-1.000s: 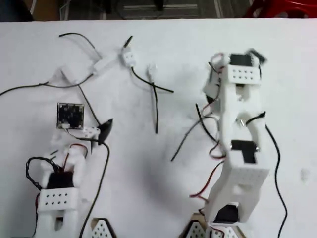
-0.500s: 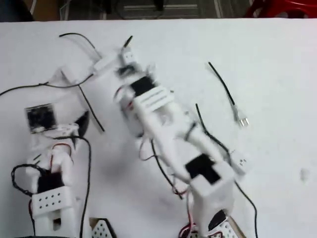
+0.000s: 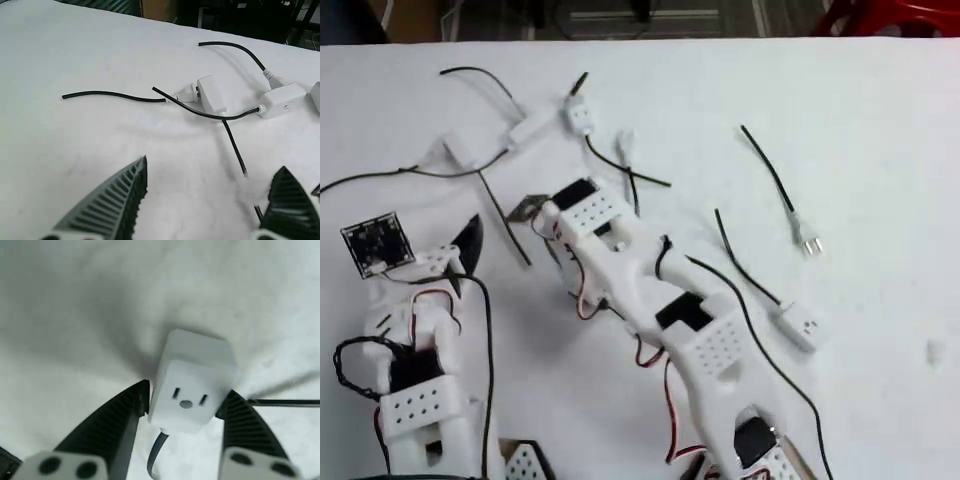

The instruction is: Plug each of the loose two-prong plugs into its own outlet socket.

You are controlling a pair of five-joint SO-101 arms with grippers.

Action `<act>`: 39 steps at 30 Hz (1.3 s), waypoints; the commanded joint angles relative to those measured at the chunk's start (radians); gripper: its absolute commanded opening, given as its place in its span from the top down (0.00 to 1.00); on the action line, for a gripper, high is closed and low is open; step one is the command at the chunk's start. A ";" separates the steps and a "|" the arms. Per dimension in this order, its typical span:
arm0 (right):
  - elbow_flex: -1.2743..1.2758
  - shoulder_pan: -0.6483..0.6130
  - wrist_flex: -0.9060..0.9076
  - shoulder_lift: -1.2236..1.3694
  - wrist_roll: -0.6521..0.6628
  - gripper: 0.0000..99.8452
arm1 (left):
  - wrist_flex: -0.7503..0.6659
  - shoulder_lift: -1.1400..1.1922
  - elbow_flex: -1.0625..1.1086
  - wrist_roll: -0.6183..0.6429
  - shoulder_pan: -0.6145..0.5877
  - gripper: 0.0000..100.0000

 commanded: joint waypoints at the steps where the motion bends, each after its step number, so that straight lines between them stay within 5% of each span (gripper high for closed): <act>1: -0.112 0.120 0.001 0.002 0.017 0.61 | -0.025 -0.016 -0.008 0.003 0.015 0.62; 13: -0.479 0.357 0.128 -0.001 0.269 0.57 | -0.025 -0.016 -0.008 0.003 0.015 0.62; 23: -0.589 0.573 0.139 0.004 0.272 0.57 | -0.025 -0.016 -0.006 0.000 0.053 0.62; 39: -0.172 0.214 -0.081 0.008 0.020 0.57 | -0.025 -0.016 -0.005 0.000 0.048 0.62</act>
